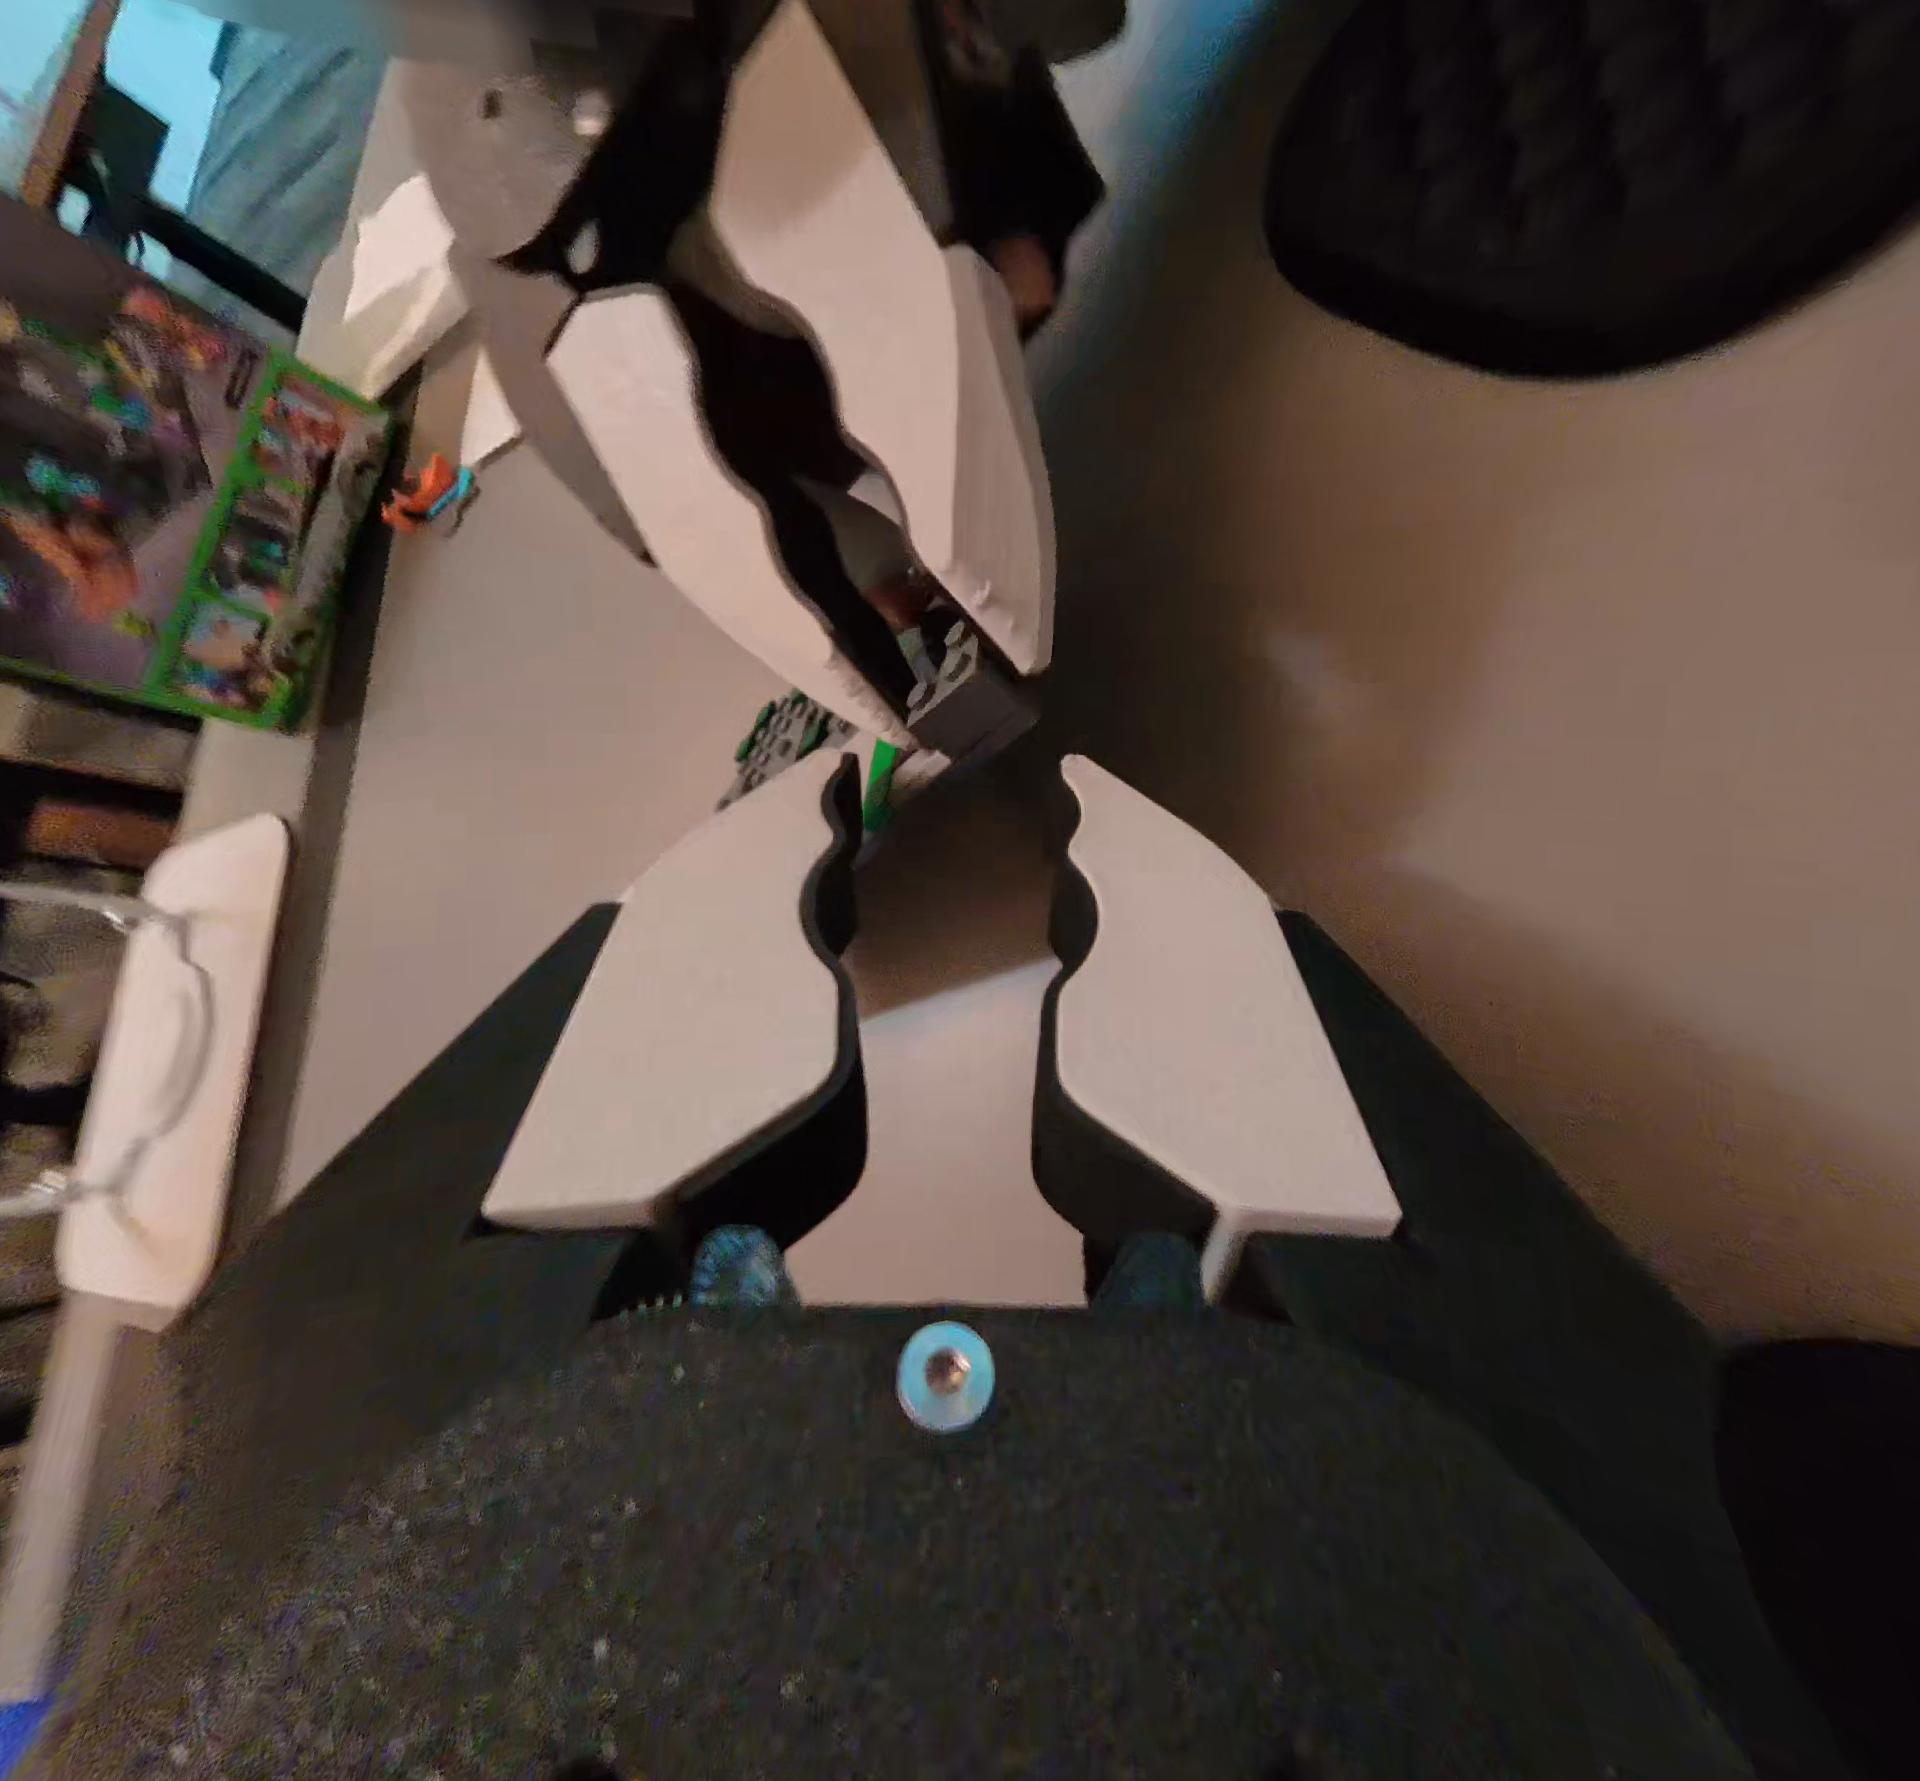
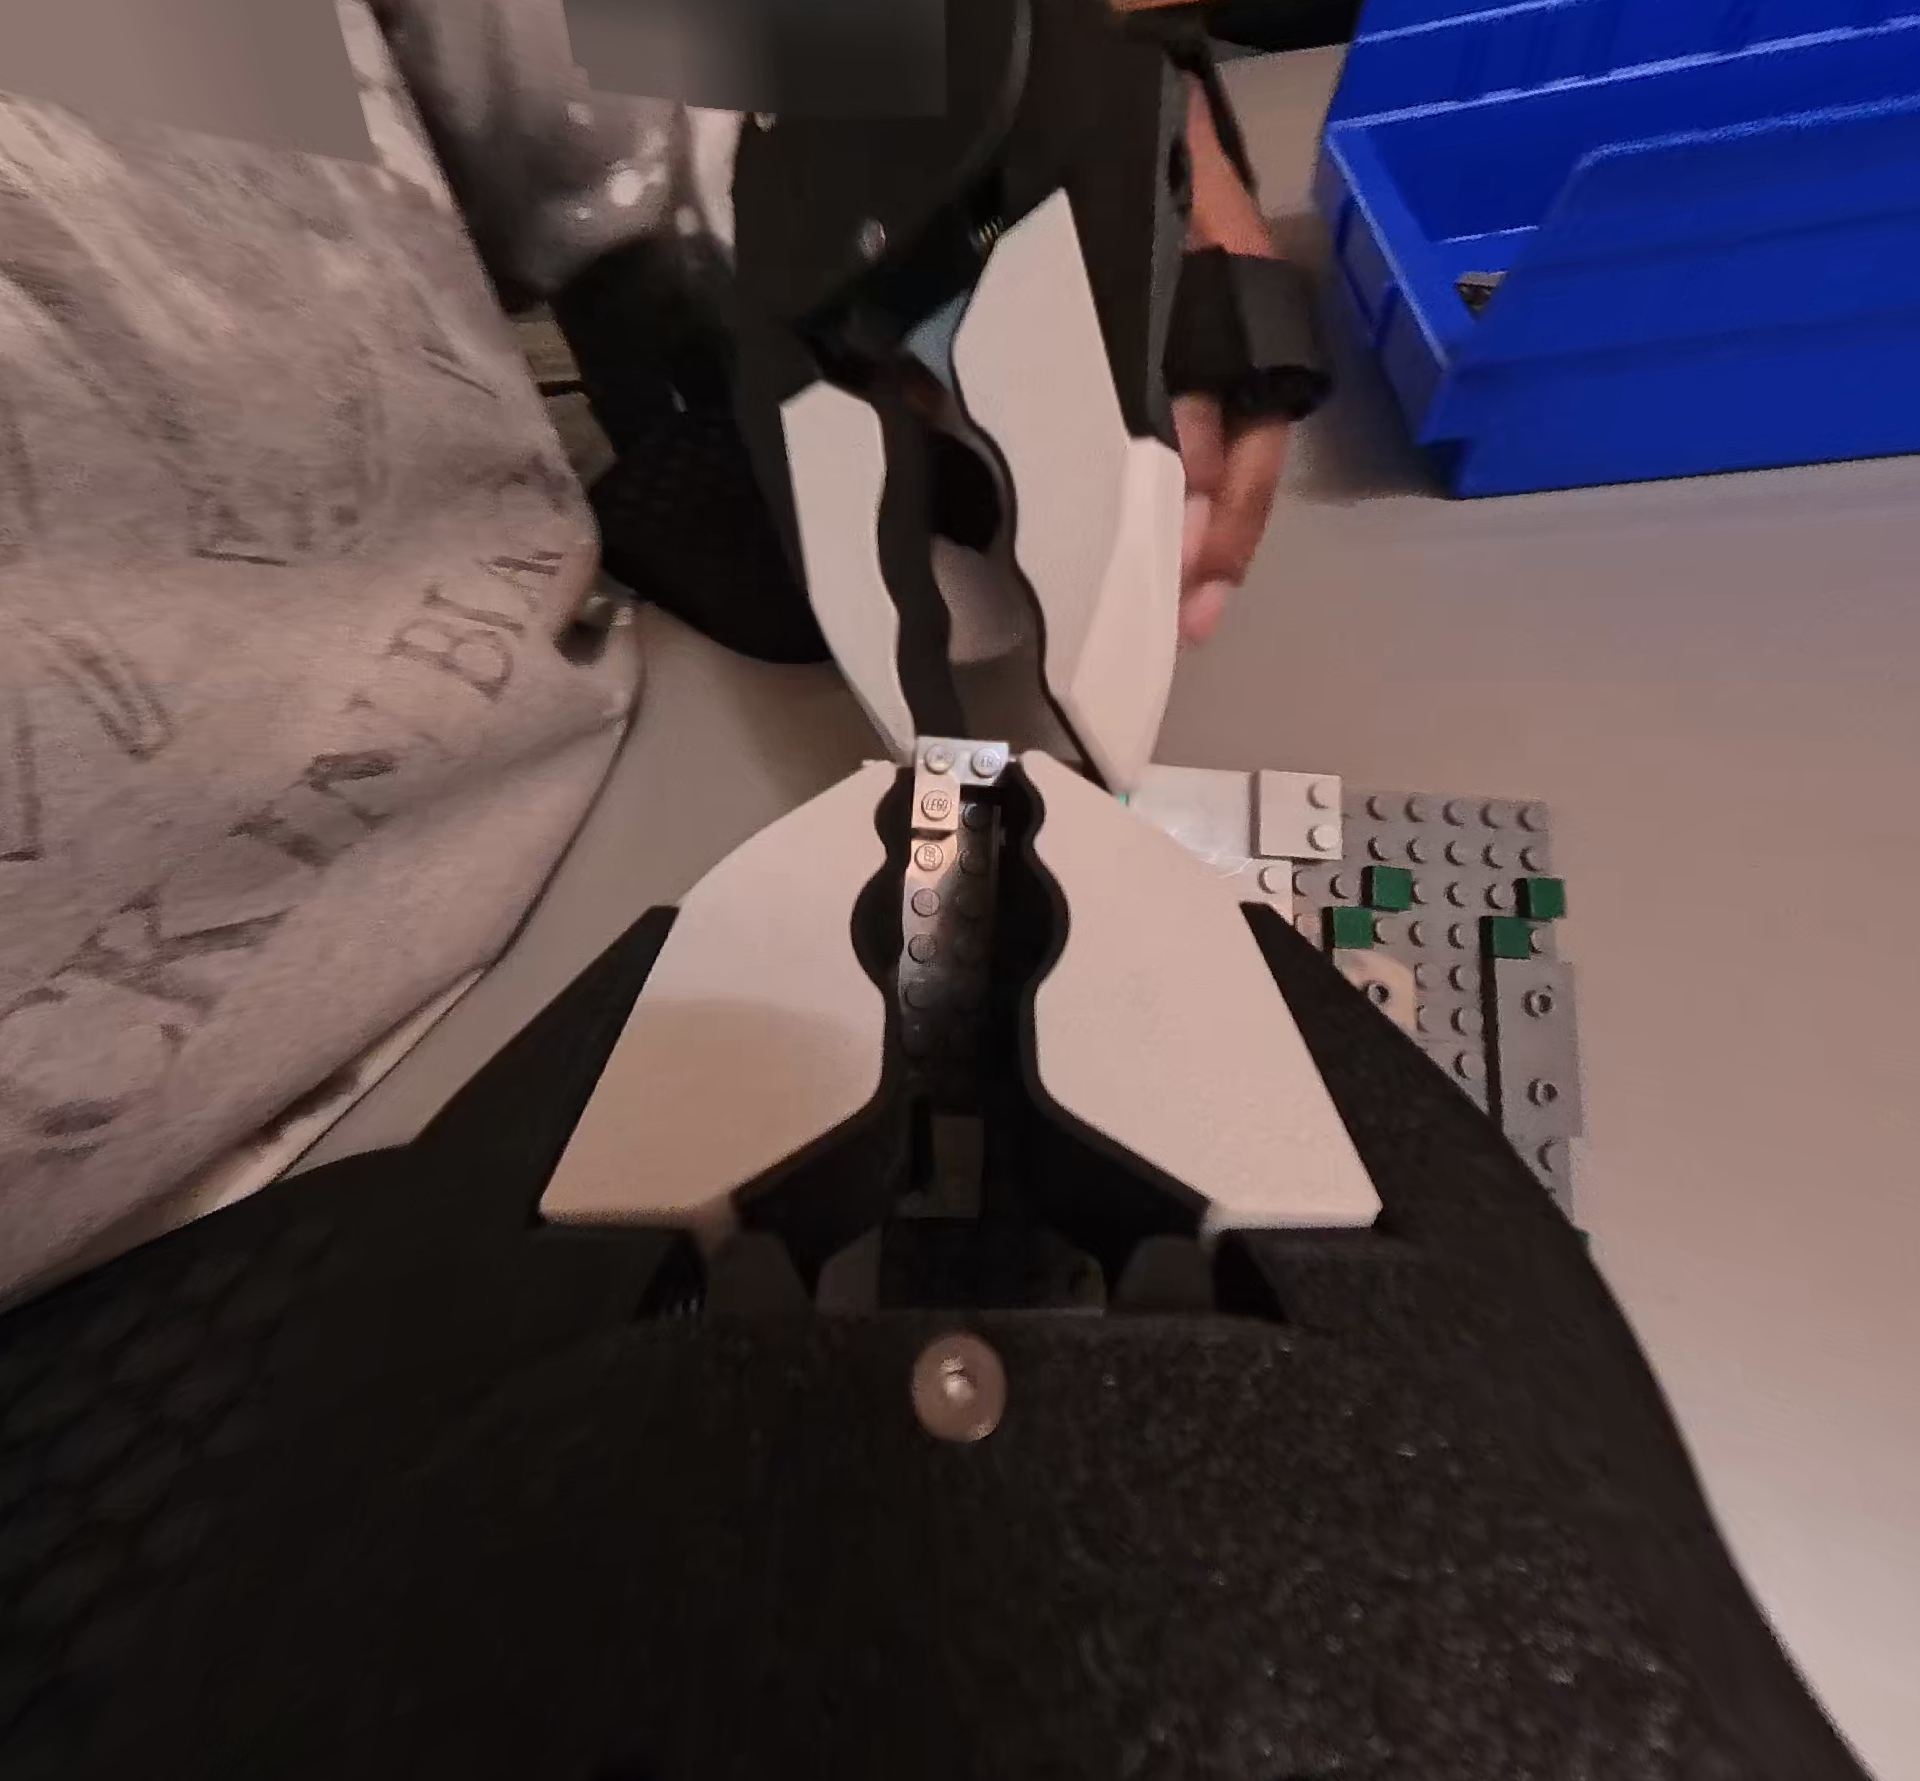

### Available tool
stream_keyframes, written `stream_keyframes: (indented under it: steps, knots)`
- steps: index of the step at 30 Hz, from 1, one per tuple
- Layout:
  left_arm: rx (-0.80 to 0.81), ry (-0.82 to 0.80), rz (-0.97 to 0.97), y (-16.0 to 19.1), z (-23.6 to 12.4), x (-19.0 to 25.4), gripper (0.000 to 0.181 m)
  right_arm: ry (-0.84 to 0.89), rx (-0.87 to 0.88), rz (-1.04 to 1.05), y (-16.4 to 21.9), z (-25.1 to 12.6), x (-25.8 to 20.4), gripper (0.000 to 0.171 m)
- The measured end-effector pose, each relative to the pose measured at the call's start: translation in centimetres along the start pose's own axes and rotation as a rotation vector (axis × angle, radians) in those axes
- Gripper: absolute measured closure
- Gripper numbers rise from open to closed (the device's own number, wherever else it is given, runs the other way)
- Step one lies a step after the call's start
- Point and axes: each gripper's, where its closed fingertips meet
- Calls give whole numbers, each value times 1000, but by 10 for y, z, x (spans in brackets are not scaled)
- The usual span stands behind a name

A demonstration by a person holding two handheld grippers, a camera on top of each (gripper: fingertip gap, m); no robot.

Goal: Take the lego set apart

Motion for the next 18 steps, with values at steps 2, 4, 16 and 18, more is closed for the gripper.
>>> stream_keyframes:
  steps: [2, 4, 16, 18]
  knots:
    - [-27, -26, 112, -2, 6, 0, 157, -47, -8, -3, -1, -2, -8, 154]
    - [-32, -73, 208, -5, 10, -3, 167, -80, -22, 1, -1, -5, -12, 155]
    - [11, -120, 217, 0, 10, -10, 173, 7, 107, -8, -16, -37, -11, 155]
    - [4, -130, 205, 3, 11, -14, 173, 46, 84, -7, -9, -37, -9, 155]
Point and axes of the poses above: each gripper's, where its closed fingertips meet, z out along the fingers, y out of its underside, x = y × z across the jaws, and after that the axes turned 1 degree about -x, right-handed
